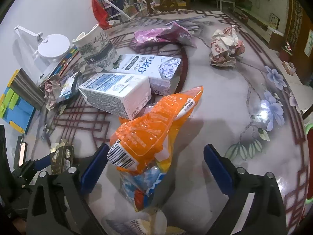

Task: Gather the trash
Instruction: 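Move both tools back toward the orange bag and brown box on the table, then grasp the orange snack bag with the right tool while the left tool grasps the brown cigarette pack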

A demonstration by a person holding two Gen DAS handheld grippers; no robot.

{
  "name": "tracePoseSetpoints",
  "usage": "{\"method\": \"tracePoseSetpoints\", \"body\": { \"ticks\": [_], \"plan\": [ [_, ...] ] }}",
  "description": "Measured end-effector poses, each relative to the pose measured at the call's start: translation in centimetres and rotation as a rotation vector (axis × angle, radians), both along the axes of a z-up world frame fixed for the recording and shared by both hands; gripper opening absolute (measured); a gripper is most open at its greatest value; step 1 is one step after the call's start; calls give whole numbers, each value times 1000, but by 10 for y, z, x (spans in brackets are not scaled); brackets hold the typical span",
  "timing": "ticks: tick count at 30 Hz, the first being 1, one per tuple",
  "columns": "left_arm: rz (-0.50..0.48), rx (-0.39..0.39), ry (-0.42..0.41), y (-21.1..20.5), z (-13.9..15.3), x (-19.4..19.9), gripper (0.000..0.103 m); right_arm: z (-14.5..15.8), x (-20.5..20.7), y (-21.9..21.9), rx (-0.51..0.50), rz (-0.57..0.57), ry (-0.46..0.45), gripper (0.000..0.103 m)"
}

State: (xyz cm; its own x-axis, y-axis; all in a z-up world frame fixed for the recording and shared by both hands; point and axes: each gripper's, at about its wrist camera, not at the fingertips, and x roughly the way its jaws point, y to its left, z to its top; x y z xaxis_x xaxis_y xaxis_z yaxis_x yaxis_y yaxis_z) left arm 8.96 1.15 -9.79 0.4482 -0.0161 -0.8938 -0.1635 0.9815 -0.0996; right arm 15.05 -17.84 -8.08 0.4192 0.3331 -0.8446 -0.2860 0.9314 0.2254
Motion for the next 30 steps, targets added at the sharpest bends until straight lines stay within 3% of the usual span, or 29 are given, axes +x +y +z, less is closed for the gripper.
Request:
{"method": "tracePoseSetpoints", "body": {
  "ticks": [6, 9, 10, 12, 30],
  "plan": [
    [-9, 13, -10, -1, 2, 0, 70, -2, -1, 3, -15, 16, 7, 62],
    [-15, -7, -11, -1, 3, -1, 69, 0, -3, 3, -30, 18, 1, 51],
    [-18, -13, -12, -2, 3, -2, 68, 1, -4, 3, -36, 20, -3, 51],
    [-28, -8, -12, -3, 5, -3, 50, 3, -6, 3, -40, 25, -9, 49],
    [-65, -43, -110, -12, 32, -15, 49, 40, -38, -36, -26, -39, -86, 46]
  ]
}}
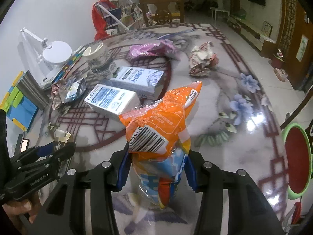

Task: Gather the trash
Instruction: 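Grasp the orange snack bag with the right tool while the left tool grasps the brown cigarette pack, then carry the orange bag and brown pack over the red bin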

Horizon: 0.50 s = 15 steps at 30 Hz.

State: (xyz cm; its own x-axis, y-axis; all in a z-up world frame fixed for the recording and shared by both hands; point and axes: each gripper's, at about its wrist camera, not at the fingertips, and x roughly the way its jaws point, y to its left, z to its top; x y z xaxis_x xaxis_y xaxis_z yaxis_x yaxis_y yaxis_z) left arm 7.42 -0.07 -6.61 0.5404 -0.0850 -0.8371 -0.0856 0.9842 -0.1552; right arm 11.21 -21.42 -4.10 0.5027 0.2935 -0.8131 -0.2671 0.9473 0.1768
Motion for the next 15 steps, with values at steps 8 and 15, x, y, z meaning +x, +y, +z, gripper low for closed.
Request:
{"method": "tracePoseSetpoints", "body": {
  "ticks": [8, 15],
  "plan": [
    [-59, -3, -73, -15, 22, -12, 49, 21, -17, -26, 18, -32, -41, 46],
    [-126, 12, -113, -38, 40, -14, 49, 32, -27, -51, 28, -70, -66, 46]
  ]
}}
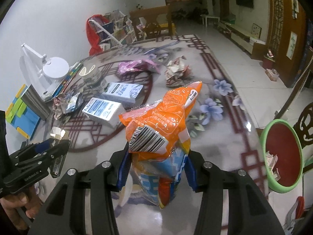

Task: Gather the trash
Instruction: 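Carry the orange bag and brown pack over the red bin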

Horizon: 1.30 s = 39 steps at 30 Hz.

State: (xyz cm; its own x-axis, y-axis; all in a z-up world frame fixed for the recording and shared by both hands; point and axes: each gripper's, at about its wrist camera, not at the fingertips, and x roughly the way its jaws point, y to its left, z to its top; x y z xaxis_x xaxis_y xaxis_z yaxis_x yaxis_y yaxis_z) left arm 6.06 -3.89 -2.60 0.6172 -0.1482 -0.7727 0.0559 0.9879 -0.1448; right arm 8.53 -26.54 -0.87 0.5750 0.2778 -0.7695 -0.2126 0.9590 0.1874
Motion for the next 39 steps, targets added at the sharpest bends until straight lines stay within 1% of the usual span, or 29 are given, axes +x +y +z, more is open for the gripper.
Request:
{"method": "tracePoseSetpoints", "body": {
  "ticks": [10, 16, 21, 25, 34, 39],
  "plan": [
    [-111, -6, -10, -60, 11, 9, 49, 12, -11, -47, 10, -83, -31, 46],
    [-193, -14, -14, -109, 17, 21, 49, 19, -14, -85, 15, -149, -47, 46],
    [-256, -18, -23, -148, 23, 29, 49, 22, -15, -123, 15, -214, -54, 46],
    [-317, -12, -28, -187, 27, 38, 49, 25, -16, -157, 11, -267, -62, 46],
    [-452, -29, -13, -268, 28, 54, 49, 18, -24, -231, 10, -381, -51, 46],
    [-519, -36, -4, -307, 24, 62, 49, 8, -28, -272, 11, -449, -31, 46]
  ]
}}
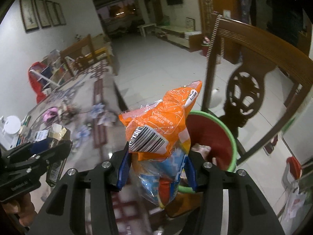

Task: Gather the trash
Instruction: 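Carry the orange bag and brown pack over the red bin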

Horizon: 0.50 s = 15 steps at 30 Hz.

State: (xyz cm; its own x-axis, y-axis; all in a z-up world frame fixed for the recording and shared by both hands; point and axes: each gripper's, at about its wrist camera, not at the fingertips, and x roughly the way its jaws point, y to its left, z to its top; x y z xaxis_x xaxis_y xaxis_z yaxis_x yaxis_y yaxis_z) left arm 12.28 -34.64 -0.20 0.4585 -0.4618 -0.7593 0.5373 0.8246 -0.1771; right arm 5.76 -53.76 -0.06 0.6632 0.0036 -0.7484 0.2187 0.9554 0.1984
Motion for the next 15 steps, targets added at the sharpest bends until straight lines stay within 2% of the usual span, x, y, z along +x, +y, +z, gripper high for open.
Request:
{"method": "tracePoseSetpoints", "body": {
  "ticks": [7, 15],
  "plan": [
    [-84, -25, 48, -50, -15, 12, 49, -14, 1, -44, 3, -49, 19, 46],
    [-176, -26, 93, -97, -42, 23, 50, -45, 11, -82, 51, -78, 48, 46]
  ]
}}
